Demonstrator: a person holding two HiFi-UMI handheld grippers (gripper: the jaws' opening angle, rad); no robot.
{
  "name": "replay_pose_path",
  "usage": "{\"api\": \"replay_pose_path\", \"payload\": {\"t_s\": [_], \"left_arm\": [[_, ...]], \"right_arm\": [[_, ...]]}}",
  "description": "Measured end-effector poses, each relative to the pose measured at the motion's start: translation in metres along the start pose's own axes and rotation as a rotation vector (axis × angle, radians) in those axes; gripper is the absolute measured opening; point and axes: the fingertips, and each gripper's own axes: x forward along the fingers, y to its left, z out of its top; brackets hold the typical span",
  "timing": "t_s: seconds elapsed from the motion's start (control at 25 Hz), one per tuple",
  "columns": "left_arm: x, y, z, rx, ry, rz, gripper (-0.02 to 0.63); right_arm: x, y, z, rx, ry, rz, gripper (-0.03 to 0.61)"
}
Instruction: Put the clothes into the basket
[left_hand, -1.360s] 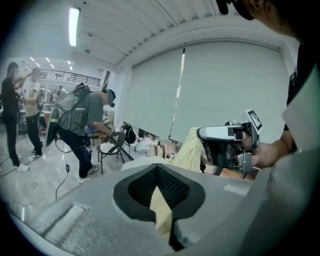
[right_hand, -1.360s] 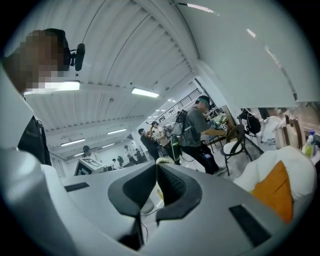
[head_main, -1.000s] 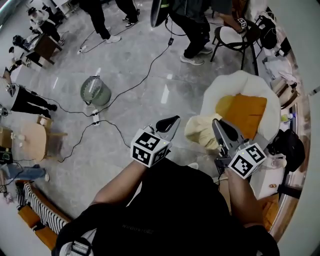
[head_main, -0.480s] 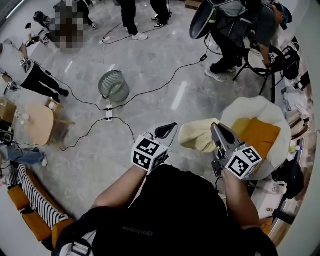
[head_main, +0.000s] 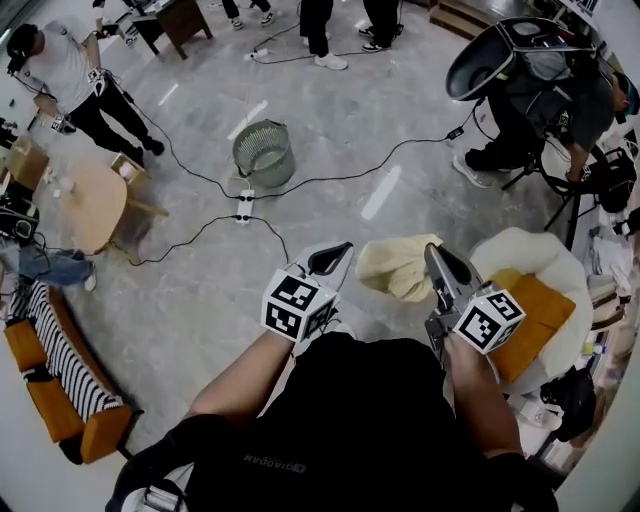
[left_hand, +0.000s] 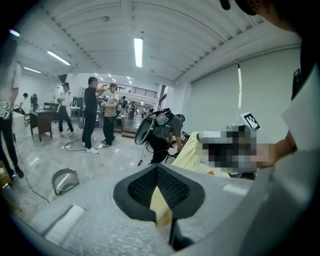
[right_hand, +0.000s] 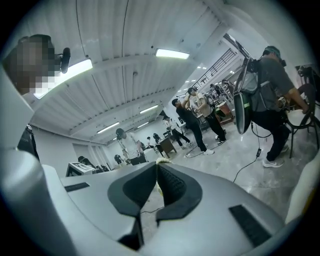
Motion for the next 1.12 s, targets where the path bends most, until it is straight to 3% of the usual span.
{"api": "replay_pose_path", "payload": {"t_s": [0.2,0.6,0.88,1.12], "left_arm": [[-0.040,0.059,-0.012,-0.073,-0.026,0.126,-0.006],[-0.075,0.114,-0.033,-0.186,-0.040,0.293,-0.006],[-0.055,0.171,-0.023,-0.240,-0.035,0.392,-0.006],[-0.018,0.222,0.012,-0.284,-0.054,0.455,-0.006]], "right_arm": [[0.053,0.013,-0.003,0.025,0.044,0.064,0.026],[0.133,0.013,-0.013,0.065,0.135,0.167,0.027],[0.209,0.001,-0.003,0.038,0.216,0.251,0.028],[0.277,-0.012,0.003,0.035,0.316,0.343,0.028]]}}
